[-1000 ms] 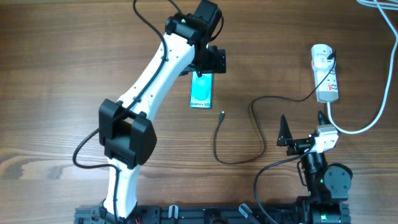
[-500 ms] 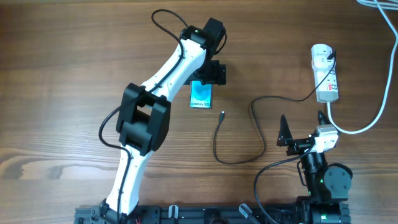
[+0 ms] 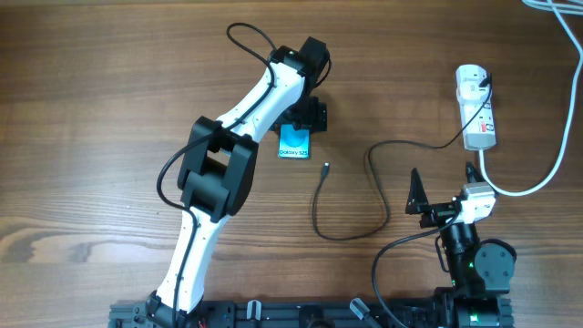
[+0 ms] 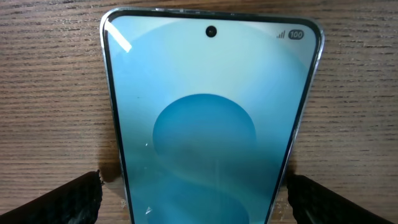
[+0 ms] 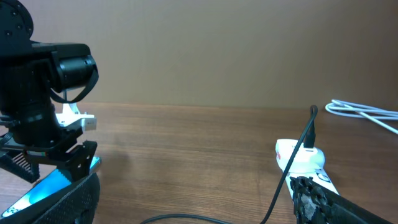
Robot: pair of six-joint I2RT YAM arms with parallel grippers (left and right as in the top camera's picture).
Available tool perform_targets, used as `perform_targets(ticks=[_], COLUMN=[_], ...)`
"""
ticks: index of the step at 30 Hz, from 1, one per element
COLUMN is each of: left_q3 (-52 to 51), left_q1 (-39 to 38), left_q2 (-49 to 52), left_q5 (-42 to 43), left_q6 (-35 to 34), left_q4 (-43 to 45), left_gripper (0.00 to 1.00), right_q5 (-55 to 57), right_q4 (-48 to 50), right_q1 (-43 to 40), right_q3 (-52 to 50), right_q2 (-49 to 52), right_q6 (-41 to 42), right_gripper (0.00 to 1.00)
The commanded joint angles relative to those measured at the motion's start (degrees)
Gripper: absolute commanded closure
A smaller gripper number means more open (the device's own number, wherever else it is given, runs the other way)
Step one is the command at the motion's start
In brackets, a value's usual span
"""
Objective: Plug charger to phone and switch on socket
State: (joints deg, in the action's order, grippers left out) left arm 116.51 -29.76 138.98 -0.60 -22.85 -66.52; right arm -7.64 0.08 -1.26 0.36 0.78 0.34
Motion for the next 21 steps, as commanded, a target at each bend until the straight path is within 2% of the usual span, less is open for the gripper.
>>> perform_targets(ticks=[1, 21], left_q3=[-0.33, -0.33], left_q1=[-0.35, -0.35], left_q2=[0.68, 0.68], left_q5=[-0.44, 1.42], left_q6=[-0.11, -0.09], left_q4=[0.13, 0.37], left_gripper=[0.00, 0.00], right_q5=[0.37, 0.37], right_q4=[0.31, 0.31], right_q1=[0.33, 0.33], right_q3=[-0.07, -0.07], right_q2=[-0.35, -0.35], right_q6=[-0.33, -0.35], right_gripper=[0.01, 0.00])
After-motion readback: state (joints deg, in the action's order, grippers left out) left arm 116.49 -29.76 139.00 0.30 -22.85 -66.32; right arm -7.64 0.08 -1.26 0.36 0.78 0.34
